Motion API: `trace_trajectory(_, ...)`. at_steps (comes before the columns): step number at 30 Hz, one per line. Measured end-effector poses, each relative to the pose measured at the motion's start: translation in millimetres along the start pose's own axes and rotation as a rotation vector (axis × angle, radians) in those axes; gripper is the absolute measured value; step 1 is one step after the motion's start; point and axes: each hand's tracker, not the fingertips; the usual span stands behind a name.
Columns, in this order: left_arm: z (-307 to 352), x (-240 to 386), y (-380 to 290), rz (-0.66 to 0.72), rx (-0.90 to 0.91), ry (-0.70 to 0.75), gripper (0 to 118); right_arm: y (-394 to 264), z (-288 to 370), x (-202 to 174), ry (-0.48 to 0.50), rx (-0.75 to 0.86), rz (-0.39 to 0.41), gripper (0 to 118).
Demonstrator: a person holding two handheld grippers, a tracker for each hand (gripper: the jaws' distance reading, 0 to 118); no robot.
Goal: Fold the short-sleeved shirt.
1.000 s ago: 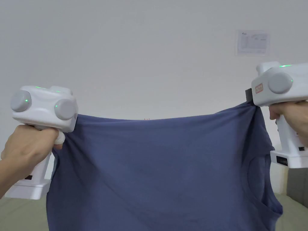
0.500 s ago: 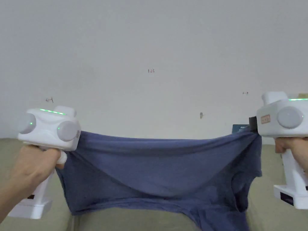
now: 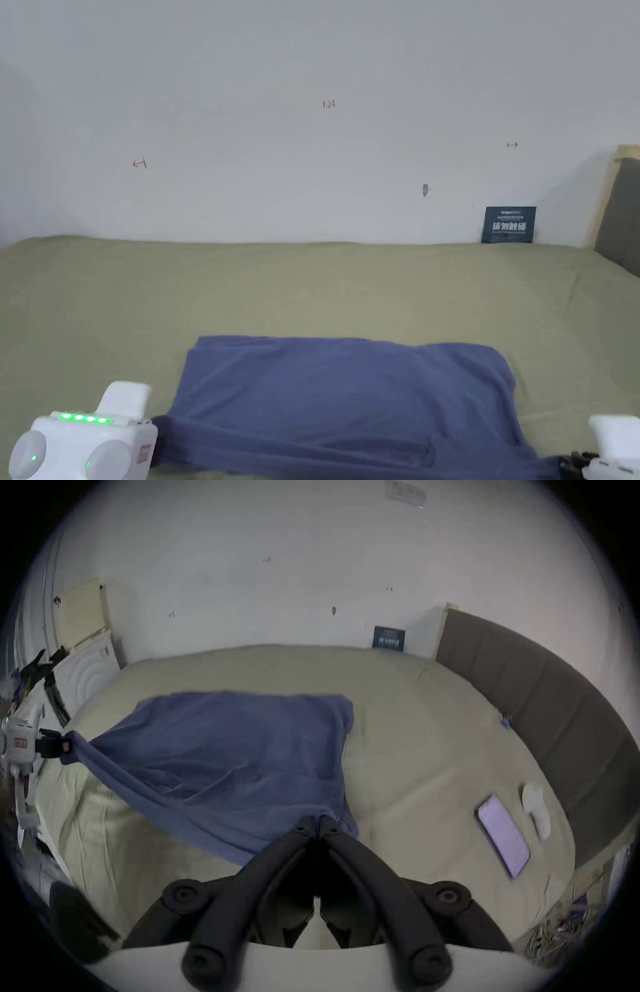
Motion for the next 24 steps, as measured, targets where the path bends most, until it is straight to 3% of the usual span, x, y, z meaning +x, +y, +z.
trace_trajectory(1,7,-2,-17,-0.003,-0.015,-0.003,9,-18,12,0,0.016,0.003,-0.040,0)
trace_trajectory(10,64,-16,-116,0.022,-0.030,-0.049,9,-106,76,14,0.031,-0.031,-0.055,0)
trace_trajectory(19,71,-15,-142,0.049,-0.079,-0.074,9,-130,71,11,0.034,-0.075,-0.067,0)
trace_trajectory(20,76,-9,-141,0.049,-0.081,-0.078,11,-129,68,12,0.047,-0.087,-0.082,7)
trace_trajectory(21,77,-9,-141,0.051,-0.080,-0.076,30,-130,68,13,0.060,-0.085,-0.094,42)
trace_trajectory(22,79,-9,-142,0.059,-0.071,-0.073,62,-130,69,14,0.069,-0.057,-0.095,85)
trace_trajectory(23,84,-9,-142,0.059,-0.068,-0.064,96,-131,69,14,0.064,-0.066,-0.087,118)
trace_trajectory(24,89,-10,-143,0.053,-0.061,-0.054,110,-129,73,14,0.060,-0.076,-0.079,112)
